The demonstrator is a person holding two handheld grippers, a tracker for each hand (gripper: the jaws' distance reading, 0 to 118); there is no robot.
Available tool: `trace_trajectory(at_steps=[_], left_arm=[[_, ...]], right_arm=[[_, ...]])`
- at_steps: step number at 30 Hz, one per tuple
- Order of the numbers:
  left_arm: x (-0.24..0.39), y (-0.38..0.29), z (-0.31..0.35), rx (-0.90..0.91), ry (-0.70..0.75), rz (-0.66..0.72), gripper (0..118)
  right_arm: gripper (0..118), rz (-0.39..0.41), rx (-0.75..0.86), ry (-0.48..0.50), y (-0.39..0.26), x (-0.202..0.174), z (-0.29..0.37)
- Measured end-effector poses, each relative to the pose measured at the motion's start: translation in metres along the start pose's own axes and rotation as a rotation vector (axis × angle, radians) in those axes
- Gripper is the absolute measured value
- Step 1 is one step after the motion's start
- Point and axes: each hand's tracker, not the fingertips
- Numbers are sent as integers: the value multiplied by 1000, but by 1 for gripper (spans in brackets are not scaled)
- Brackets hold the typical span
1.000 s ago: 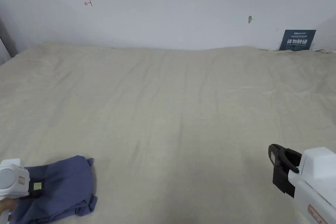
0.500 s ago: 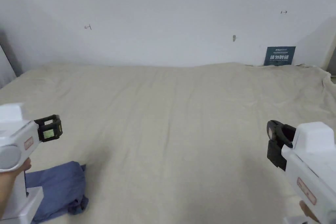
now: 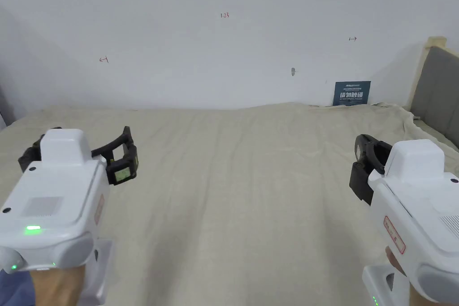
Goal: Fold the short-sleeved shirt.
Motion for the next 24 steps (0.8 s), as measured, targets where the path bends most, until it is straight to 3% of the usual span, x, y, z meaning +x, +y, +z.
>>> trace_trajectory(at_steps=[3, 6, 9, 24], left_arm=[[15, -5, 10, 26, -36, 36, 63], [26, -8, 15, 29, -96, 90, 18], [35, -13, 17, 17, -139, 110, 3], [57, -19, 22, 0, -182, 52, 0]], right_arm=[[0, -10, 14, -15, 0, 6, 7], [0, -7, 22, -36, -3, 13, 12], [0, -17, 27, -51, -6, 17, 16], [0, -29, 20, -68, -11, 20, 22]])
